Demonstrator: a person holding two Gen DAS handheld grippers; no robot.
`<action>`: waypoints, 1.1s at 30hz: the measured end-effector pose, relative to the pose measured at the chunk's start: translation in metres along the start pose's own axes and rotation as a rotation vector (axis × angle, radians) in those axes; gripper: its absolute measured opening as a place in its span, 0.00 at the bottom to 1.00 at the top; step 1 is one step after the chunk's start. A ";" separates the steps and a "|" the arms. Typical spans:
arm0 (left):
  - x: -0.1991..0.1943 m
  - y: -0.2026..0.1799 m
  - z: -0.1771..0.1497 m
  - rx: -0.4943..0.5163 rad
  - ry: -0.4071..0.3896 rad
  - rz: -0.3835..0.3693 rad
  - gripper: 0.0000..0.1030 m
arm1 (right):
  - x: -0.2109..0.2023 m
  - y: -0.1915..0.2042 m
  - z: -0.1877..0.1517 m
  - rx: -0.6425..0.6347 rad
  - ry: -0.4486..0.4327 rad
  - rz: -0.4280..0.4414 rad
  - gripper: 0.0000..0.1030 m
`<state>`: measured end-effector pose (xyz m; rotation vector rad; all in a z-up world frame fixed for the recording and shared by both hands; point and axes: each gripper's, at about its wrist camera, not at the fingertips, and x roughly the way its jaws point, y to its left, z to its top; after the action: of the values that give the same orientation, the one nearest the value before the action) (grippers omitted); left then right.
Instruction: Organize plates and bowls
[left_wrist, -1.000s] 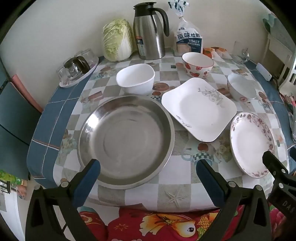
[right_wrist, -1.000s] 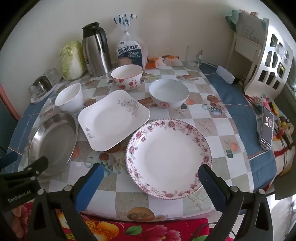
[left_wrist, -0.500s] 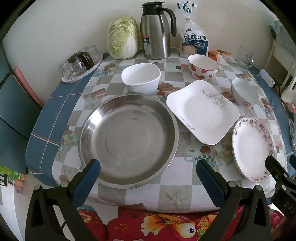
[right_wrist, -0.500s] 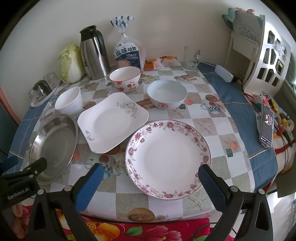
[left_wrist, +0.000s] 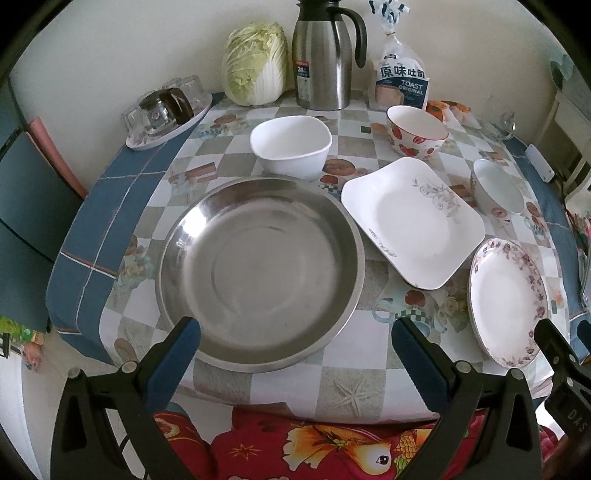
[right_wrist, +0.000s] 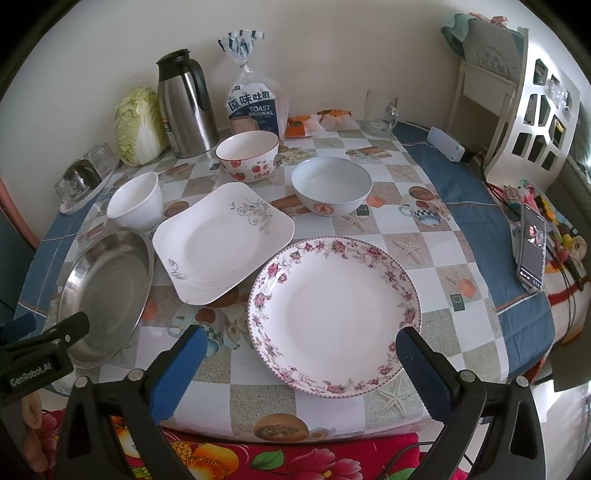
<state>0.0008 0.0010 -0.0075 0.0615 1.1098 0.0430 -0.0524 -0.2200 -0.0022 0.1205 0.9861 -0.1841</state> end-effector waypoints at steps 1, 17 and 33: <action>0.000 0.000 0.000 -0.002 0.000 0.001 1.00 | 0.000 0.000 0.000 0.000 0.001 0.000 1.00; 0.000 0.003 0.001 -0.008 -0.001 -0.007 1.00 | 0.001 0.000 0.000 -0.001 0.001 0.001 1.00; 0.001 0.001 0.000 -0.009 0.001 -0.017 1.00 | 0.000 -0.002 -0.001 -0.004 -0.007 0.002 1.00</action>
<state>0.0014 0.0023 -0.0085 0.0437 1.1111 0.0326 -0.0539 -0.2219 -0.0031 0.1166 0.9796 -0.1807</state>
